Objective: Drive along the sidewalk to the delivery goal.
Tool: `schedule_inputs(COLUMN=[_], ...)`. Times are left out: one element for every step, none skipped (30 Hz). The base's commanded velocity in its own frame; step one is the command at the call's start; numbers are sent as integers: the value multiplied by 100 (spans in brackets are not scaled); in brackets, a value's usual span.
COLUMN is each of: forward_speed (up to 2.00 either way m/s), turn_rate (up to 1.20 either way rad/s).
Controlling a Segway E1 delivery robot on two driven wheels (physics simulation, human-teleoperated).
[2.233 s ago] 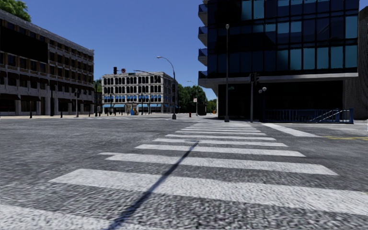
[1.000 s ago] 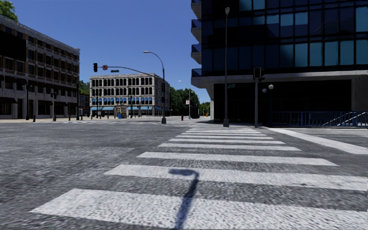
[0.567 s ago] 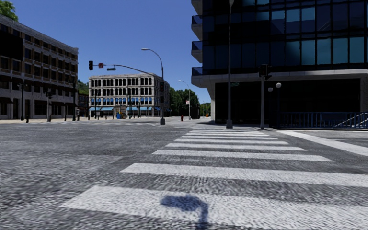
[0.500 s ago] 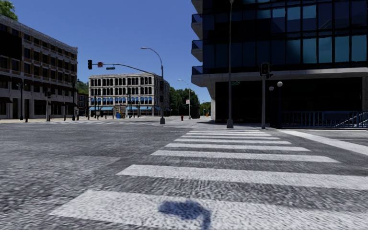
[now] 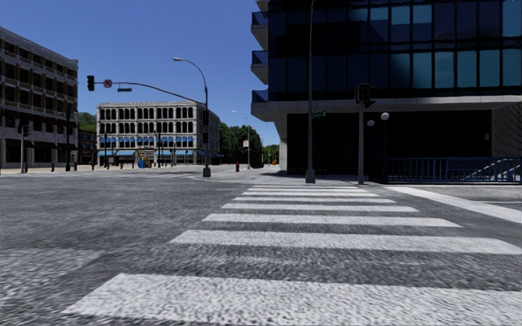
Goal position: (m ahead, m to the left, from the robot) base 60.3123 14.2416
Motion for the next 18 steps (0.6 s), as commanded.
schedule_inputs(forward_speed=[200,200,200,200,200,200,200,200,200,200,200,200,200,200,200,200,200,200], turn_rate=[-7,0,0,0,0,0,0,0,0,0,0,0,0,0,0,0,-21,-42])
